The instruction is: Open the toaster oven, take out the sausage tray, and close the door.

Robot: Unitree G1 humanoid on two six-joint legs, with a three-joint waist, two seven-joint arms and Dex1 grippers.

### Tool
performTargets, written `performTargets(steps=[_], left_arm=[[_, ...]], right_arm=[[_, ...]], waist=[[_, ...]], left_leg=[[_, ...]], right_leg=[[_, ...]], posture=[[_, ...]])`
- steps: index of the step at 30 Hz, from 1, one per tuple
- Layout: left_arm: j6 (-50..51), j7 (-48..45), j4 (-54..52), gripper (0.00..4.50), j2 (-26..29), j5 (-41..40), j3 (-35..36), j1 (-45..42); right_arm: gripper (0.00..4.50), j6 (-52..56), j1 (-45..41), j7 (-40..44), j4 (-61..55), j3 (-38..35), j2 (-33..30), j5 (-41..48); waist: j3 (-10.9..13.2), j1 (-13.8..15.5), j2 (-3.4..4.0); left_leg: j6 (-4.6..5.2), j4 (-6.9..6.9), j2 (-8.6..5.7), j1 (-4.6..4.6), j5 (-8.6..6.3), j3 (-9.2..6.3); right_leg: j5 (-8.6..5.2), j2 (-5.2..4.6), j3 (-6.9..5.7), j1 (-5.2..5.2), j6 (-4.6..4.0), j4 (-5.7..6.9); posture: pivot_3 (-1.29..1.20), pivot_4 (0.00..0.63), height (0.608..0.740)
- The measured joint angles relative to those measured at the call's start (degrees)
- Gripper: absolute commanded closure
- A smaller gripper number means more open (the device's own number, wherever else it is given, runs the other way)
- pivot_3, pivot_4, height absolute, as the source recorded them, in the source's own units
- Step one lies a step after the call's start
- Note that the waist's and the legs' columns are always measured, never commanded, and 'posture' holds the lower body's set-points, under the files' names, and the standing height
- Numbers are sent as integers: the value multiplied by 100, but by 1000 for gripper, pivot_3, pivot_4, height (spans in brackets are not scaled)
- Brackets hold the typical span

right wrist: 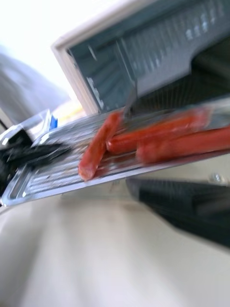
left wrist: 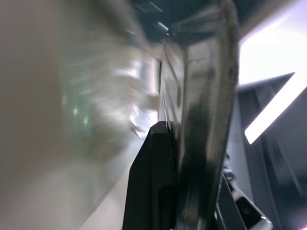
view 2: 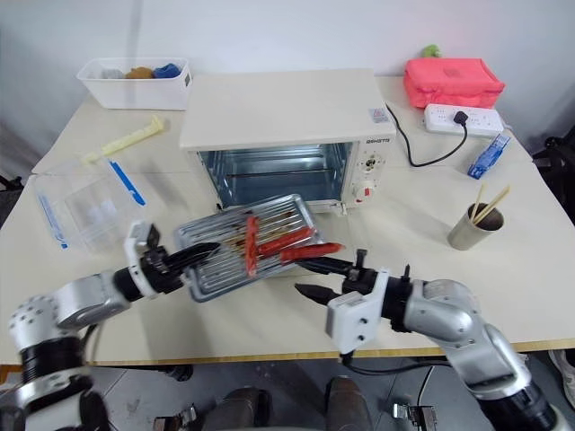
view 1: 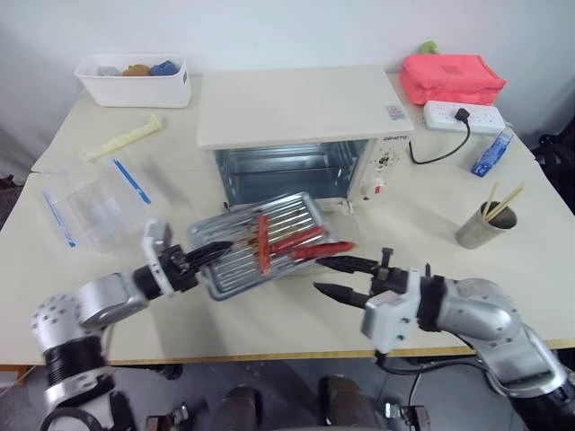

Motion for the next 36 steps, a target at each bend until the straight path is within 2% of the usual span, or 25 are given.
performTargets(steps=[2,8,14,16,18,19,20,30,34,36], left_arm=[[-162,-352,-282,4500,69,-173,186,506],[-668,-1216,-1300,4500,-42,-225,753,1968],[-1481,-1698,-2292,4500,-854,-231,1352,3686],[-1808,-1796,-2549,4500,-1235,-234,1492,4010],[-2115,-1849,-2767,4500,-1548,-234,1571,4188],[-2256,-1864,-2865,4500,-1682,-234,1581,4229],[-2454,-1878,-3039,4500,-1888,-235,1578,4291],[-3789,-1879,-3976,4500,-3388,-254,1240,4644],[-4081,-1772,-4018,4500,-3606,-255,1097,4681],[-4174,-1671,-4029,4500,-3616,-255,1028,4638]], right_arm=[[627,63,268,255,81,-399,-264,543],[627,111,673,690,906,-904,-432,1111],[2544,274,569,902,2245,-1070,-399,1305],[3301,250,435,965,2721,-1044,-390,1245],[3878,191,254,967,3042,-1035,-319,1178],[4339,170,172,966,3152,-1030,-281,1150],[4479,154,58,961,3306,-1014,-223,1113],[4479,251,-519,982,4271,-626,350,815],[4479,239,-919,1132,4589,-521,781,889],[4479,296,-1023,1481,4626,-503,938,1164]], waist=[[0,75,0],[0,130,0],[1,124,2],[1,134,5],[1,147,5],[1,152,5],[1,151,5],[0,112,5],[1,88,4],[2,100,6]], left_leg=[[5,4,-3,0,-2,-4],[13,1,0,7,-5,1],[21,1,10,10,-12,6],[28,3,9,16,-15,9],[31,5,10,19,-17,9],[32,6,8,19,-18,9],[33,6,9,19,-19,9],[44,12,-12,16,-30,33],[43,13,-11,16,-30,33],[47,11,-9,11,-32,31]], right_leg=[[0,0,-2,17,-1,-26],[-2,2,-1,47,-6,-83],[-5,4,-3,56,-17,-97],[-2,3,-5,71,-23,-110],[2,4,-7,80,-27,-118],[2,4,-7,81,-27,-120],[2,4,-7,82,-28,-122],[11,9,-1,85,-21,-142],[16,13,-1,85,-21,-149],[19,12,-1,85,-17,-163]], posture=[[0,150,740],[0,150,740],[0,150,740],[0,150,740],[0,150,740],[0,150,740],[0,150,740],[0,150,740],[0,150,740],[0,150,740]])
